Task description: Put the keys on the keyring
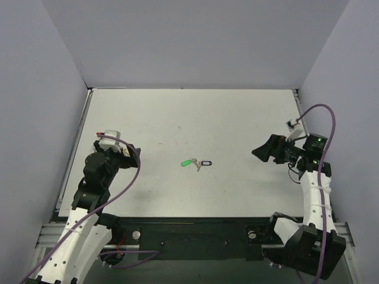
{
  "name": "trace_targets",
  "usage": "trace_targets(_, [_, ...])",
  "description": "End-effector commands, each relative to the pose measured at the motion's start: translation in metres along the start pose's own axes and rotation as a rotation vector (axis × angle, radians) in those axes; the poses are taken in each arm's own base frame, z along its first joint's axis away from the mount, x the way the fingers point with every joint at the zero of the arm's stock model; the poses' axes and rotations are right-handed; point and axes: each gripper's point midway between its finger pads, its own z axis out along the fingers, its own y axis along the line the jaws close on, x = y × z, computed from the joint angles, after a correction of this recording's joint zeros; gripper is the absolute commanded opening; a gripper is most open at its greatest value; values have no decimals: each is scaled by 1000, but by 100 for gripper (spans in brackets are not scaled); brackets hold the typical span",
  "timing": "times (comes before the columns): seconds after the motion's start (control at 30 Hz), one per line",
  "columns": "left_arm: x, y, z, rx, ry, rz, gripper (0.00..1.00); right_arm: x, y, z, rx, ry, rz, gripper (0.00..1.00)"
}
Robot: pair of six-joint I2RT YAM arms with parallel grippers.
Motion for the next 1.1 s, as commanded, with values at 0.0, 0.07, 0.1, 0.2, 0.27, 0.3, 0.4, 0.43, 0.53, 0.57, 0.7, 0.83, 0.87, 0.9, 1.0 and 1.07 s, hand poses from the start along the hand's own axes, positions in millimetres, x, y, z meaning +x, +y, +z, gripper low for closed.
trace_targets(0.0, [-21,-15,-3,74,-64,-18,97,57,38,-10,-204,309,-344,95])
trace_targets(0.07, [-21,-19,-2,98,-63,-20,97,72,51,-11,-288,412,-492,92])
trace_targets(0.1, [-21,-22,-3,118,-61,-19,97,77,58,-7,-367,441,-623,91])
trace_targets(0.2, [-18,-26,-1,141,-50,-19,97,103,69,-11,-515,566,-828,88])
trace_targets(0.27, [-17,-27,-1,150,-44,-14,97,112,65,0,-540,667,-981,87])
trace_targets(0.3, [-16,-28,-1,152,-41,-14,97,110,73,6,-560,687,-1041,86])
trace_targets(0.4, [-17,-27,0,154,-42,-13,97,114,86,28,-538,800,-1015,80])
trace_targets(0.43, [-16,-28,0,155,-41,-10,97,103,101,38,-488,782,-932,77])
trace_targets(0.53, [-17,-26,0,151,-41,-11,97,110,124,68,-366,849,-692,61])
trace_targets(0.57, [-16,-26,0,151,-40,-10,97,108,128,81,-341,817,-674,60])
trace_targets(0.7, [-17,-24,0,143,-44,-6,97,112,115,120,-55,769,-579,59])
trace_targets(0.83, [-18,-24,0,144,-49,-6,97,120,110,142,90,750,-470,48])
trace_targets(0.87, [-18,-24,0,146,-49,-6,97,124,110,147,108,756,-455,47])
trace_targets(0.9, [-19,-23,0,143,-51,-6,97,125,109,150,119,759,-457,41])
trace_targets(1.0, [-19,-23,0,143,-49,-5,97,133,110,162,134,781,-414,34])
trace_targets(1.07, [-19,-23,0,141,-51,-5,97,136,109,167,142,795,-396,31])
